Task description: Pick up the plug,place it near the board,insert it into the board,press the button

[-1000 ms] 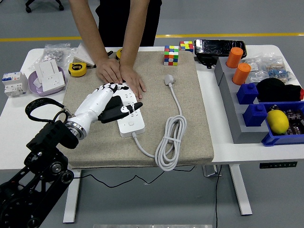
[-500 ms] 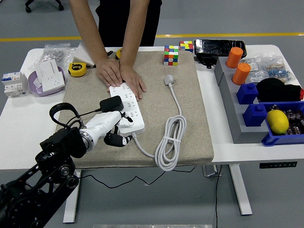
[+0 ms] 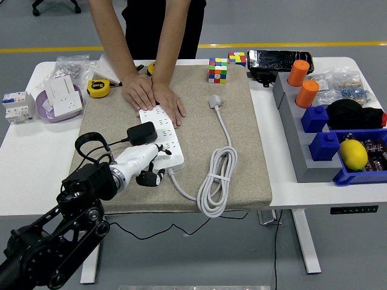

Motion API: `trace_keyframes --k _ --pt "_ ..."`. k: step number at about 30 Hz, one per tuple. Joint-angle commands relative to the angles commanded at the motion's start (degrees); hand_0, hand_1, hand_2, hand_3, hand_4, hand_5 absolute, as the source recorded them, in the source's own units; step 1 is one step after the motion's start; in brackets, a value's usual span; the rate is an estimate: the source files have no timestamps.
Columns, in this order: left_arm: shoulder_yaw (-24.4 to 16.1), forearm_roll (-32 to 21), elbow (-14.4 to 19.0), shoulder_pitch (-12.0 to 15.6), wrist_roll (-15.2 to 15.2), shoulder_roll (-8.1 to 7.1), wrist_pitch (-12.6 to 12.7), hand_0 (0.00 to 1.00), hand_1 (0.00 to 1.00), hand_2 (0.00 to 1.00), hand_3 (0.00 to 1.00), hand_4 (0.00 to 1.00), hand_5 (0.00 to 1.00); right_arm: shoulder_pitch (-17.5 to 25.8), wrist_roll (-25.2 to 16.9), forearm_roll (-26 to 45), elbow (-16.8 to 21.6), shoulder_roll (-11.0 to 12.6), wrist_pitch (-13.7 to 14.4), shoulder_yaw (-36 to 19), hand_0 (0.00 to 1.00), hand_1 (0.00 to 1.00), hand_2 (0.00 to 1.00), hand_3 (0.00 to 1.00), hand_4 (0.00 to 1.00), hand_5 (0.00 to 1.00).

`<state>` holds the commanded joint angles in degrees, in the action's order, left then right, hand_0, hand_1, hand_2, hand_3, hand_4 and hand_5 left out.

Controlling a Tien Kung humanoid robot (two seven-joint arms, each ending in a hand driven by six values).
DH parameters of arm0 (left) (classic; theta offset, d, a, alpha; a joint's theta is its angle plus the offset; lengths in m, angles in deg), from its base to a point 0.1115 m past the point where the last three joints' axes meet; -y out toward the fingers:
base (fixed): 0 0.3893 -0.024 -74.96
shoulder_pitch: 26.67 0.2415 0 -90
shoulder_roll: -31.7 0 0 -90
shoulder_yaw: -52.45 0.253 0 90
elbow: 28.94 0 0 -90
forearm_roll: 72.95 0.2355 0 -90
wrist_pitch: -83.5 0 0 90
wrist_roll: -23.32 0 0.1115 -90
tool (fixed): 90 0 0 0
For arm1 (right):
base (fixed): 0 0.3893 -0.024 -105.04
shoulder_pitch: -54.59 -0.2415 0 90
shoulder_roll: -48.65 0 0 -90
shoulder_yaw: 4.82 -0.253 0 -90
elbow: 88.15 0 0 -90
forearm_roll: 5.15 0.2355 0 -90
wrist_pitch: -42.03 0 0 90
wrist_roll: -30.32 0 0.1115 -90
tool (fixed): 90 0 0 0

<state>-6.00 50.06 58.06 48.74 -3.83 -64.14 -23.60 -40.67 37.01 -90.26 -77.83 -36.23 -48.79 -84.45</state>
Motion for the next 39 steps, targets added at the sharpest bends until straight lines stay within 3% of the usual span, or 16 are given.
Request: trace_keyframes --k 16,25,26,31,35,37,38,39 --pt "0.2 1.1 -1.7 0.0 -0.3 -0.01 -0.9 0.166 0.044 0.159 0.801 0.453 0.071 0.0 0.0 0.1 0.0 0.0 0.0 0.0 0.818 0.745 0.740 0.757 0.998 0.799" --pt "0.7 0.9 -2.3 -0.4 -1.4 -0.04 -3.3 0.164 0.044 0.158 0.772 0.450 0.073 0.0 0.0 0.1 0.0 0.0 0.0 0.0 0.818 0.745 0.740 0.757 0.998 0.799" --pt "0.6 0.9 -2.4 -0.4 -1.7 0.00 -3.9 0.164 0.043 0.158 0.683 0.444 0.069 0.0 0.0 0.1 0.0 0.0 0.0 0.0 0.818 0.745 0.741 0.757 0.998 0.798" --pt "0.6 1.2 -2.5 -0.4 -1.9 0.01 -4.4 0.164 0.043 0.158 0.683 0.444 0.069 0.0 0.0 0.1 0.0 0.0 0.0 0.0 0.818 0.745 0.741 0.757 0.998 0.798" --pt "0.1 1.7 -2.2 -0.2 -1.1 -0.01 -3.0 0.164 0.043 0.158 0.685 0.443 0.069 0.0 0.0 0.0 0.0 0.0 0.0 0.0 0.818 0.745 0.741 0.757 0.998 0.798" --pt "-0.4 2.1 -1.9 -0.1 0.2 0.06 -0.9 0.164 0.043 0.158 0.685 0.443 0.069 0.1 0.0 0.0 0.0 0.0 0.0 0.1 0.818 0.745 0.741 0.757 0.998 0.798" --pt "-0.6 2.2 -1.9 -0.1 0.6 0.09 -0.2 0.165 0.033 0.147 0.616 0.442 0.071 0.1 0.0 0.0 0.0 0.0 0.0 0.1 0.818 0.744 0.741 0.757 0.998 0.798" --pt "-0.8 2.4 -1.9 -0.1 0.9 0.11 0.2 0.165 0.033 0.147 0.616 0.442 0.071 0.1 0.0 0.0 0.0 0.0 0.0 0.1 0.818 0.744 0.741 0.757 0.998 0.798"
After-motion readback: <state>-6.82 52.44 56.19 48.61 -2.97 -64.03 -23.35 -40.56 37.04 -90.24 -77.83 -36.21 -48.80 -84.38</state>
